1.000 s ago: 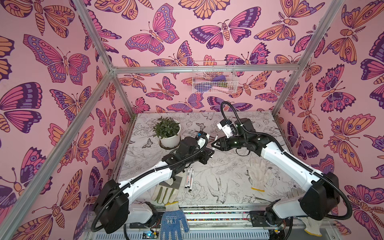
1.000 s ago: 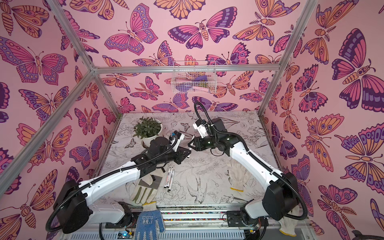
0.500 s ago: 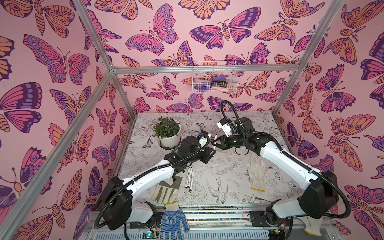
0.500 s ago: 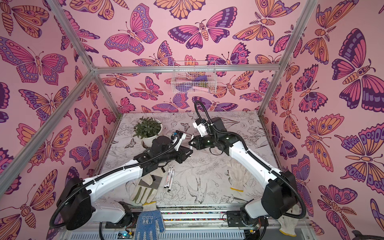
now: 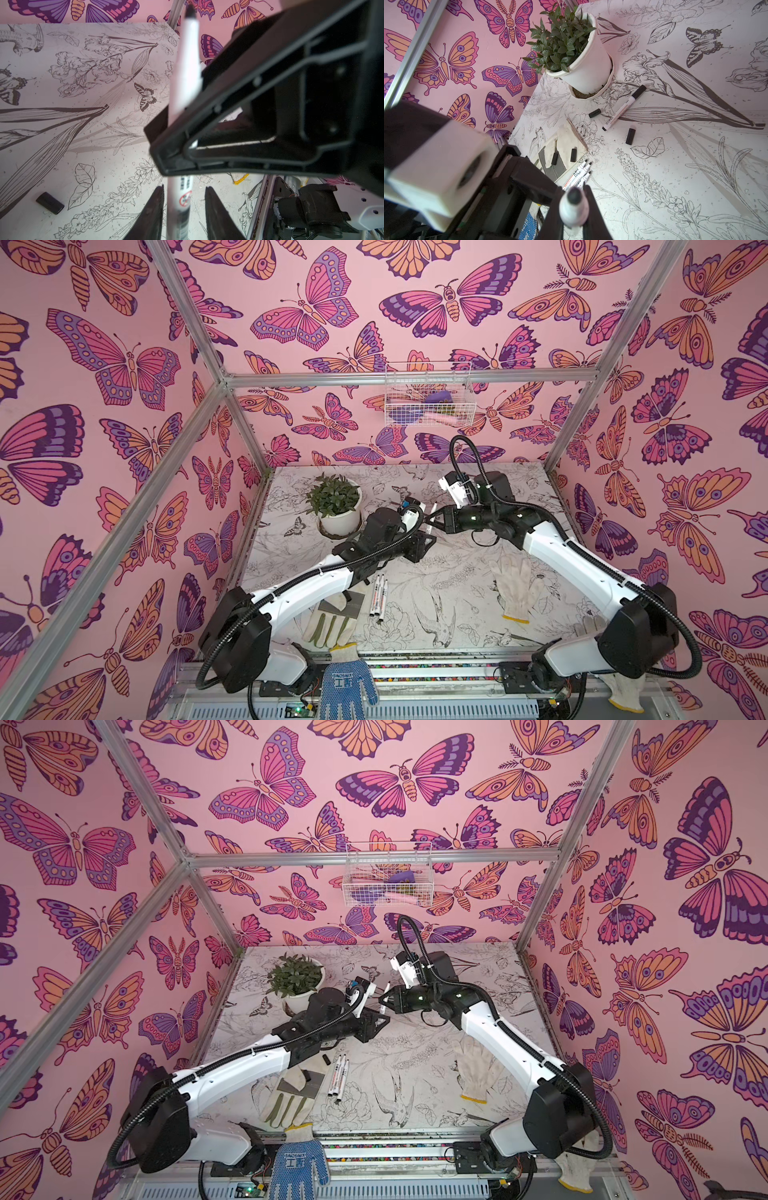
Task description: Insert the pens into the pen caps
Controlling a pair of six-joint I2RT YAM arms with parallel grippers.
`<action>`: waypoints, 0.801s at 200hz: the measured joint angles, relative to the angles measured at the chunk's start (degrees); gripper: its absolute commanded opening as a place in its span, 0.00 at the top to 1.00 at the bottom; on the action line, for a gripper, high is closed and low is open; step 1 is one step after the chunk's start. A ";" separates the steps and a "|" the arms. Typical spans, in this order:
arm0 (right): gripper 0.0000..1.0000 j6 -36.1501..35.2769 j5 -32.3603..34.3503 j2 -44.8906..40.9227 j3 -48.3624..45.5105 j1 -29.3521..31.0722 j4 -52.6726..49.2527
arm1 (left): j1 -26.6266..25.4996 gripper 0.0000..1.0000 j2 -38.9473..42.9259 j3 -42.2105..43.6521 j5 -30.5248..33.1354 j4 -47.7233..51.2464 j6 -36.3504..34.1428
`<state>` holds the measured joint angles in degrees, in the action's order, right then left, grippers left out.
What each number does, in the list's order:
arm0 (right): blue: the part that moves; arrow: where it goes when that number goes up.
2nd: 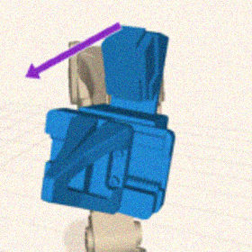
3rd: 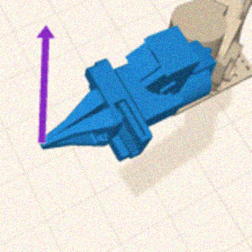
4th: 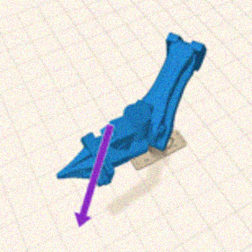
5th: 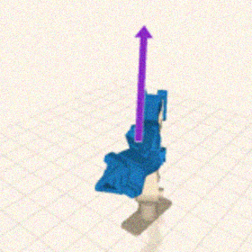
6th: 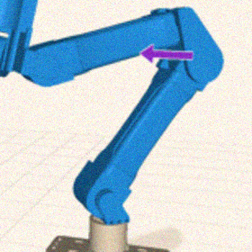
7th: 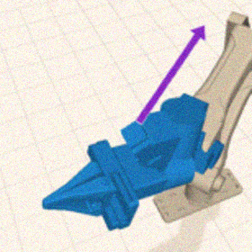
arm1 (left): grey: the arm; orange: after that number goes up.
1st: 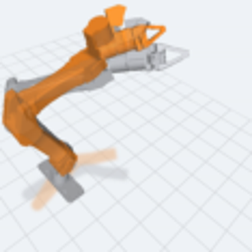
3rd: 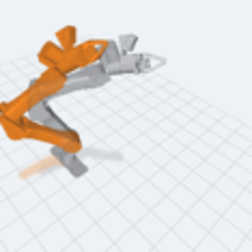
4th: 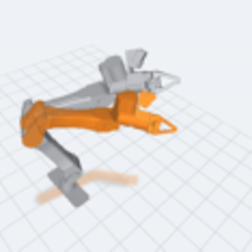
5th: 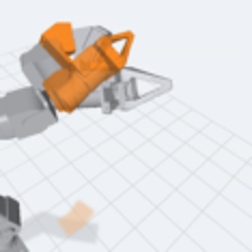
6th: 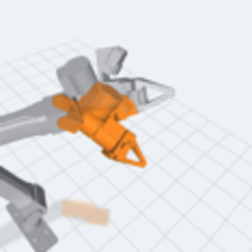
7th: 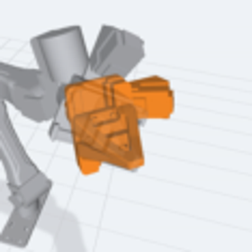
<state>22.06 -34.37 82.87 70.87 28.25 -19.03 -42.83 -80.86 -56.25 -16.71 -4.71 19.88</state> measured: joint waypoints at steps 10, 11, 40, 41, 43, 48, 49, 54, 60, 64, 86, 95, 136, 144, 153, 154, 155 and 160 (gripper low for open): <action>0.95 0.00 -0.04 0.00 0.00 0.00 0.00 | 0.00 0.66 -0.26 -0.57 0.00 -0.15 -0.17; 0.95 0.00 -0.04 0.00 0.00 0.00 0.00 | 0.00 0.66 -0.33 -0.66 0.00 -0.17 -0.20; 0.95 0.02 -0.37 -0.07 0.00 -0.07 0.00 | 0.00 0.69 -1.60 -1.25 -0.02 -0.44 -0.42; 0.95 0.02 -0.37 -0.07 0.00 -0.09 0.00 | 0.00 0.70 -1.68 -1.25 -0.02 -0.44 -0.39; 0.95 0.02 -0.42 -0.09 0.00 -0.09 0.00 | 0.00 0.70 -1.79 -1.25 -0.02 -0.44 -0.39; 0.95 0.02 -0.46 -0.13 0.00 -0.13 0.00 | 0.00 0.72 -2.03 -1.25 0.00 -0.44 -0.37; 0.95 0.02 -0.48 -0.15 0.00 -0.13 0.00 | 0.00 0.72 -2.12 -1.25 -0.02 -0.42 -0.39; 0.95 0.04 -0.57 -0.17 -0.02 -0.15 0.00 | 0.00 0.76 -2.36 -1.25 0.00 -0.44 -0.42; 0.95 0.07 -0.70 -0.28 -0.04 -0.20 0.00 | 0.00 0.80 -2.64 -1.27 -0.02 -0.42 -0.48; 0.95 0.11 -0.79 -0.37 -0.04 -0.22 0.00 | 0.00 0.82 -2.84 -1.27 -0.02 -0.39 -0.17; 0.95 0.39 -1.18 -0.55 -0.22 -0.63 -0.02 | -0.37 0.92 -3.17 -1.42 -0.28 -0.87 -1.09; 0.96 0.42 -1.29 -0.63 -0.28 -0.81 0.04 | -0.37 0.94 -3.17 -1.49 -0.33 -0.87 -1.09; 0.97 0.42 -1.31 -0.81 -0.44 -0.90 0.17 | -0.35 0.80 -3.13 -1.46 -0.31 -1.09 -1.22; 0.96 0.42 -1.42 -0.81 -0.46 -0.90 0.22 | -0.35 0.74 -3.08 -1.46 -0.33 -1.09 -1.29; 0.96 0.42 -1.44 -0.83 -0.50 -0.92 0.20 | -0.31 0.71 -2.93 -1.46 -0.20 -1.14 -1.22; 0.96 0.42 -1.46 -0.85 -0.50 -0.94 0.20 | -0.31 0.71 -2.91 -1.46 -0.20 -1.22 -0.98; 0.96 0.42 -1.44 -0.85 -0.52 -0.96 0.22 | -0.31 0.71 -2.91 -1.46 -0.13 -1.20 -0.90; 0.96 0.42 -1.46 -0.85 -0.59 -1.05 0.17 | -0.24 0.70 -2.80 -1.46 -0.11 -1.31 -1.11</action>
<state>22.48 -35.83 82.02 70.28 27.20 -18.85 -43.07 -83.66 -57.71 -16.82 -6.02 18.76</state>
